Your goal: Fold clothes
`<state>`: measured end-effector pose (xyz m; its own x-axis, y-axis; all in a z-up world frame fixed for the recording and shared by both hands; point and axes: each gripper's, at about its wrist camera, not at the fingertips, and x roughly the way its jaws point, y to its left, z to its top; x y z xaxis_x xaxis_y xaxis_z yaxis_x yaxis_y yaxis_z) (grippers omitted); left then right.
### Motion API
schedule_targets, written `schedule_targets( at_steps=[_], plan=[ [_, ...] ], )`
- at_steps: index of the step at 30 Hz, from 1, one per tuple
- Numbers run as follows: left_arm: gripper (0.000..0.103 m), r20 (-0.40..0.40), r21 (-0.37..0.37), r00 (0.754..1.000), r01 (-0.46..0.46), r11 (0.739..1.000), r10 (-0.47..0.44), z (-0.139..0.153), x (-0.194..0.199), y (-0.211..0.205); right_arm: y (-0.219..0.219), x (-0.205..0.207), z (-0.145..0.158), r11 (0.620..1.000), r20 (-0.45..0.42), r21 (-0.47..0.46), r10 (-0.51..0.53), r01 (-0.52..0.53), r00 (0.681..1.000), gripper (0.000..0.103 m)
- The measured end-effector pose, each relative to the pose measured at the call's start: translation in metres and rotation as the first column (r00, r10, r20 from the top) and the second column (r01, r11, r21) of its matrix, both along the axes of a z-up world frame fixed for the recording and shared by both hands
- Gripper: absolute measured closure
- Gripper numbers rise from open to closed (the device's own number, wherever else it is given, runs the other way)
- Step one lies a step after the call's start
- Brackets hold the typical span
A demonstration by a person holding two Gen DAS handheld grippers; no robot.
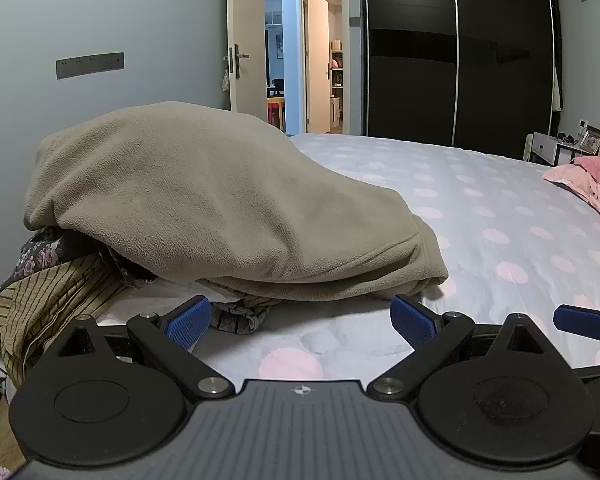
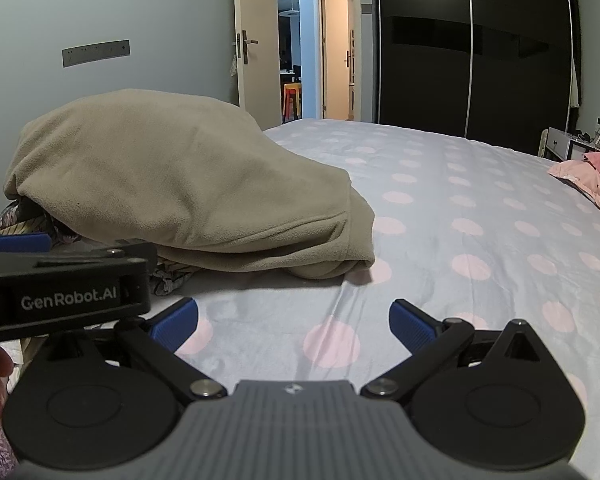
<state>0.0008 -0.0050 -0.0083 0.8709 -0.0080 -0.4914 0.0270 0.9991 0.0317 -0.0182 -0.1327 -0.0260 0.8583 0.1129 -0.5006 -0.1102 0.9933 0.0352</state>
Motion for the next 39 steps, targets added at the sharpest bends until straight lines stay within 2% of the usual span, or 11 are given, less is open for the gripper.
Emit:
schedule_targets(
  at_steps=[27, 33, 37, 39],
  plan=[
    [0.004, -0.045, 0.020, 0.999, -0.019, 1.000, 0.020, -0.011, 0.004, 0.001, 0.006, 0.007, -0.010, 1.000, -0.040, -0.030, -0.001, 0.000, 0.999, 0.001],
    [0.004, -0.090, 0.038, 0.995, -0.039, 0.999, 0.042, -0.022, 0.018, 0.009, 0.006, 0.011, -0.021, 0.998, -0.054, -0.054, 0.017, -0.020, 0.998, 0.001],
    [0.004, -0.094, 0.065, 0.994, -0.043, 0.997, 0.049, -0.031, 0.032, 0.019, 0.010, 0.025, -0.031, 0.994, -0.056, -0.086, 0.057, -0.061, 0.997, 0.002],
    [0.004, -0.108, 0.073, 0.992, -0.063, 0.995, 0.071, -0.034, 0.043, 0.026, 0.014, 0.036, -0.036, 0.989, -0.051, -0.119, 0.086, -0.092, 0.995, 0.008]
  ],
)
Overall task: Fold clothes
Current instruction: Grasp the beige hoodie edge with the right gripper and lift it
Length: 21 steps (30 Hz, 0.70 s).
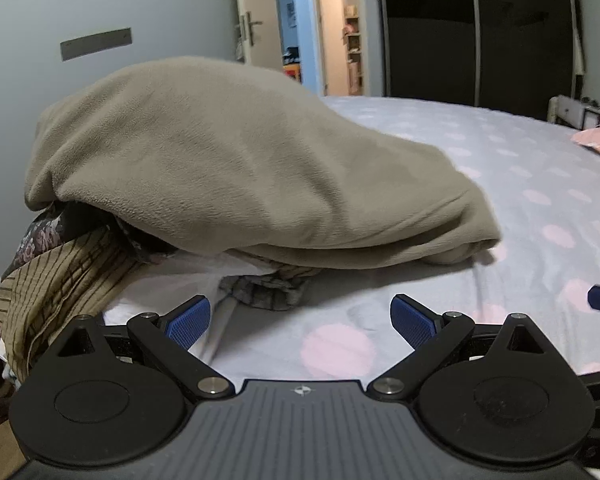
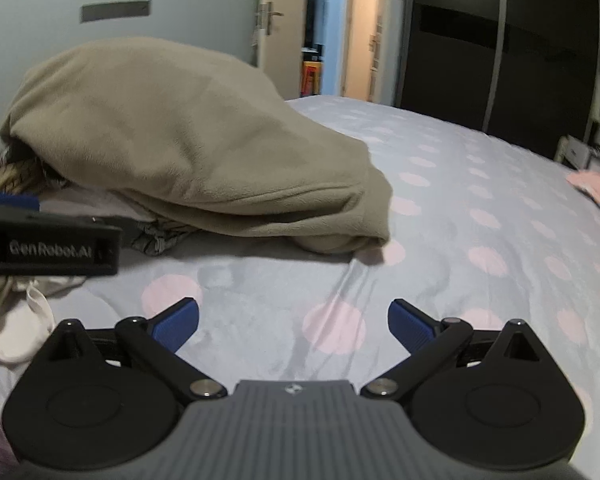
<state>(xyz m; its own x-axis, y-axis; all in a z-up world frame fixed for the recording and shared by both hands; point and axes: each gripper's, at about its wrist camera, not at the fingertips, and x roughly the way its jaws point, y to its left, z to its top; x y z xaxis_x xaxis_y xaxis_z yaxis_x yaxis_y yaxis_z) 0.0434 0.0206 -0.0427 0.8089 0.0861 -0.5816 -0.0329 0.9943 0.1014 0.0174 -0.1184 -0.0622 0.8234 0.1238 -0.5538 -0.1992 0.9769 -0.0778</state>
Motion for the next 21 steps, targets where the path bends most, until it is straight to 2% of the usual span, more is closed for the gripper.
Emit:
schedule_targets(
  at_steps=[1, 5, 11, 16, 21],
  plan=[
    [0.004, -0.010, -0.010, 1.000, -0.019, 1.000, 0.019, -0.001, 0.007, 0.004, 0.001, 0.006, -0.002, 1.000, 0.002, -0.015, 0.011, -0.011, 1.000, 0.011],
    [0.004, -0.014, -0.047, 0.996, -0.086, 0.995, 0.085, -0.003, 0.028, 0.017, 0.010, 0.042, -0.008, 0.996, 0.021, -0.070, 0.051, -0.049, 0.998, 0.012],
    [0.005, -0.027, 0.000, 0.990, -0.142, 0.990, 0.142, -0.013, 0.061, 0.024, 0.042, 0.096, -0.021, 0.964, 0.073, -0.210, 0.181, -0.163, 0.981, 0.014],
    [0.005, -0.069, 0.012, 0.977, -0.201, 0.980, 0.201, -0.024, 0.078, 0.036, 0.062, 0.135, -0.041, 0.899, 0.098, -0.366, 0.293, -0.239, 0.951, 0.014],
    [0.005, -0.086, 0.015, 0.975, -0.202, 0.979, 0.203, -0.027, 0.083, 0.033, 0.077, 0.165, -0.063, 0.788, 0.096, -0.543, 0.403, -0.292, 0.910, 0.014]
  ],
)
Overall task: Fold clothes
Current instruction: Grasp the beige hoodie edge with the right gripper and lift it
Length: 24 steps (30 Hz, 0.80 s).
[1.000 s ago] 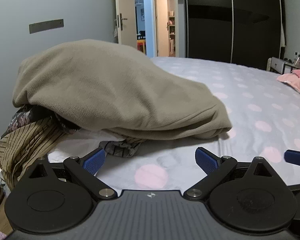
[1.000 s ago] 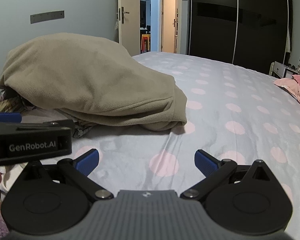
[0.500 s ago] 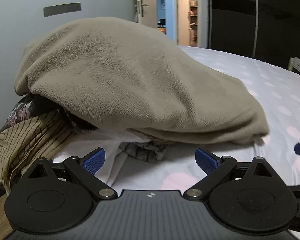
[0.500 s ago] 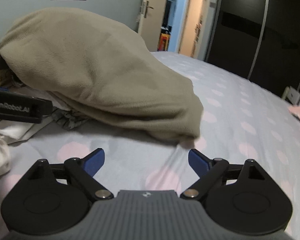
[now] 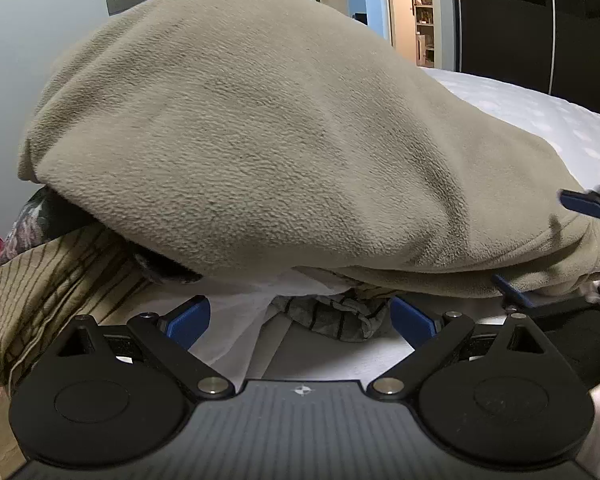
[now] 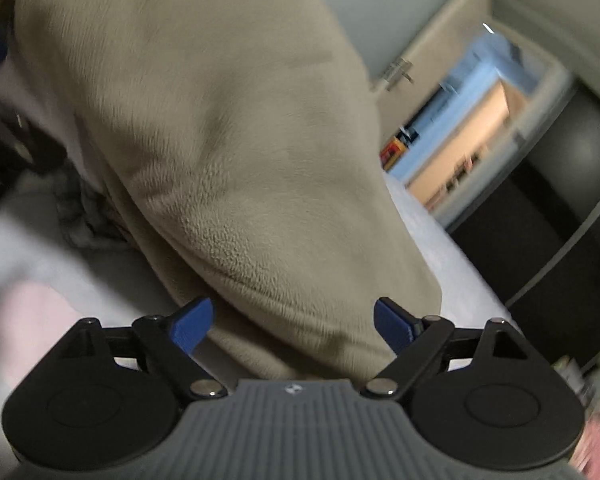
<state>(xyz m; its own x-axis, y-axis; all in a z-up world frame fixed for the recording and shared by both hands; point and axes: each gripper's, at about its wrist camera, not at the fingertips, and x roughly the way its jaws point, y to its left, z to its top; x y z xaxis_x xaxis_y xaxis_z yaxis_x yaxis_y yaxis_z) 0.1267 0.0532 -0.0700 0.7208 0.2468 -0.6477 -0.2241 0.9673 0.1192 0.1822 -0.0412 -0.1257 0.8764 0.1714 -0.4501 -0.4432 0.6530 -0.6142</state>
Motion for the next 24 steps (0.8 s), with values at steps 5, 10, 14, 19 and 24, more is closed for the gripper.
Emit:
schedule_targets(
  at_steps=[5, 10, 14, 19, 24],
  plan=[
    [0.005, 0.009, -0.008, 1.000, 0.002, 1.000, -0.001, 0.002, -0.001, -0.004, 0.008, 0.022, -0.011, 0.998, 0.009, -0.060, 0.008, -0.007, 1.000, 0.052],
    [0.005, 0.034, 0.003, 0.999, 0.003, 1.000, -0.003, 0.012, -0.011, -0.008, 0.005, 0.030, 0.009, 0.995, 0.022, -0.021, -0.100, 0.101, 0.995, 0.084],
    [0.004, 0.077, -0.032, 0.997, -0.006, 0.999, 0.009, 0.030, -0.021, -0.007, -0.018, 0.025, 0.052, 0.977, 0.116, 0.051, -0.214, 0.209, 0.970, 0.087],
    [0.004, 0.148, -0.022, 0.989, 0.018, 1.000, -0.014, 0.059, -0.046, -0.006, -0.052, 0.017, 0.121, 0.943, 0.196, 0.128, -0.327, 0.306, 0.925, 0.089],
    [0.004, 0.203, -0.009, 0.979, 0.039, 0.999, -0.036, 0.086, -0.066, -0.007, -0.079, -0.013, 0.191, 0.915, 0.278, 0.197, -0.397, 0.353, 0.875, 0.089]
  ],
)
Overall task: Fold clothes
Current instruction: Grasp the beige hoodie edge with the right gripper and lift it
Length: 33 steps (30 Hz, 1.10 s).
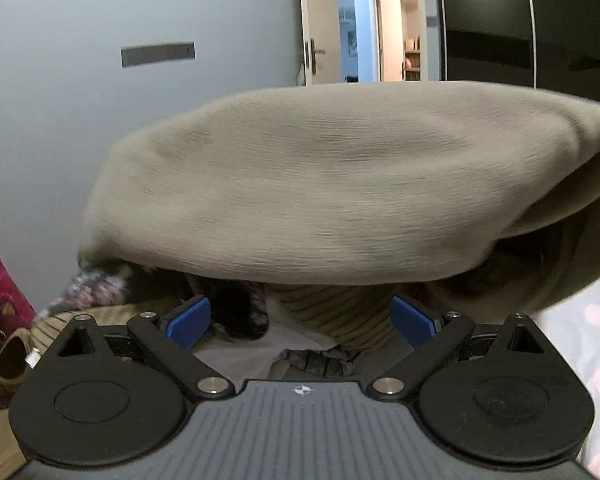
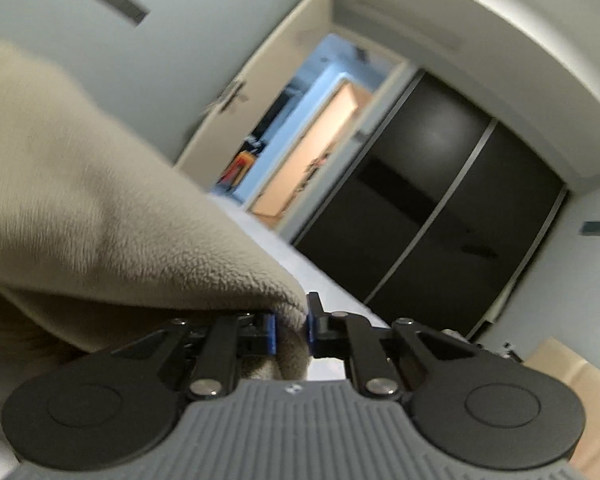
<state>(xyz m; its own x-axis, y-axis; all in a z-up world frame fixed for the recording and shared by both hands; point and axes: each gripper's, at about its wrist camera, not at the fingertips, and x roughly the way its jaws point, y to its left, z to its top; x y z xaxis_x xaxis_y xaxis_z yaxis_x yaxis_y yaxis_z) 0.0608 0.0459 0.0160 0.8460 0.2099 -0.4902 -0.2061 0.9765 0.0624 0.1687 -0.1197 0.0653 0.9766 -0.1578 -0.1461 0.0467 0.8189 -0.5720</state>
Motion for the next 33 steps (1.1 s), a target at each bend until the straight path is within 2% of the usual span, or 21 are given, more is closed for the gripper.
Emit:
schedule_targets(
  at_steps=[3, 5, 8, 10, 14, 17, 20, 21, 23, 25, 29, 33],
  plan=[
    [0.004, 0.024, 0.013, 0.999, 0.022, 1.000, -0.023, 0.011, -0.017, 0.001, -0.030, -0.026, 0.030, 0.998, 0.042, 0.026, -0.061, 0.060, 0.997, 0.089],
    [0.004, 0.033, 0.019, 0.998, 0.044, 0.999, -0.044, 0.017, -0.025, 0.002, -0.056, -0.047, 0.045, 0.989, 0.063, 0.052, -0.139, 0.136, 0.988, 0.089],
    [0.004, 0.045, 0.039, 0.996, 0.078, 0.996, -0.079, 0.020, -0.029, -0.006, -0.126, -0.078, 0.062, 0.949, 0.013, 0.144, -0.284, 0.279, 0.959, 0.089],
    [0.004, 0.047, 0.052, 0.993, 0.104, 0.993, -0.107, 0.020, -0.031, -0.014, -0.174, -0.102, 0.060, 0.915, -0.049, 0.160, -0.368, 0.371, 0.929, 0.089],
    [0.004, 0.026, 0.080, 0.977, 0.207, 0.975, -0.209, 0.012, -0.034, -0.043, -0.249, -0.145, 0.025, 0.847, -0.218, 0.107, -0.490, 0.520, 0.844, 0.088],
    [0.004, -0.013, 0.085, 0.947, 0.321, 0.943, -0.321, 0.001, -0.044, -0.073, -0.284, -0.167, -0.013, 0.808, -0.371, 0.115, -0.505, 0.578, 0.779, 0.087],
    [0.004, -0.069, 0.047, 0.906, 0.420, 0.906, -0.417, -0.014, -0.046, -0.093, -0.293, -0.192, -0.044, 0.800, -0.422, 0.100, -0.505, 0.592, 0.753, 0.084],
    [0.004, -0.093, 0.027, 0.895, 0.440, 0.897, -0.436, -0.019, -0.046, -0.098, -0.289, -0.197, -0.050, 0.805, -0.419, 0.074, -0.511, 0.589, 0.751, 0.083],
    [0.004, -0.141, -0.016, 0.877, 0.463, 0.886, -0.460, -0.033, -0.043, -0.103, -0.287, -0.223, -0.056, 0.820, -0.401, 0.038, -0.511, 0.572, 0.760, 0.066],
    [0.004, -0.201, -0.070, 0.858, 0.470, 0.880, -0.474, -0.047, -0.038, -0.107, -0.288, -0.246, -0.061, 0.837, -0.371, 0.036, -0.496, 0.546, 0.785, 0.053],
    [0.004, -0.301, -0.147, 0.824, 0.458, 0.877, -0.480, -0.078, -0.036, -0.112, -0.249, -0.281, -0.076, 0.884, -0.365, 0.067, -0.410, 0.463, 0.836, 0.052],
    [0.004, -0.363, -0.165, 0.789, 0.470, 0.867, -0.496, -0.095, -0.039, -0.118, -0.207, -0.291, -0.087, 0.948, -0.399, 0.118, -0.226, 0.294, 0.889, 0.049]
  ],
)
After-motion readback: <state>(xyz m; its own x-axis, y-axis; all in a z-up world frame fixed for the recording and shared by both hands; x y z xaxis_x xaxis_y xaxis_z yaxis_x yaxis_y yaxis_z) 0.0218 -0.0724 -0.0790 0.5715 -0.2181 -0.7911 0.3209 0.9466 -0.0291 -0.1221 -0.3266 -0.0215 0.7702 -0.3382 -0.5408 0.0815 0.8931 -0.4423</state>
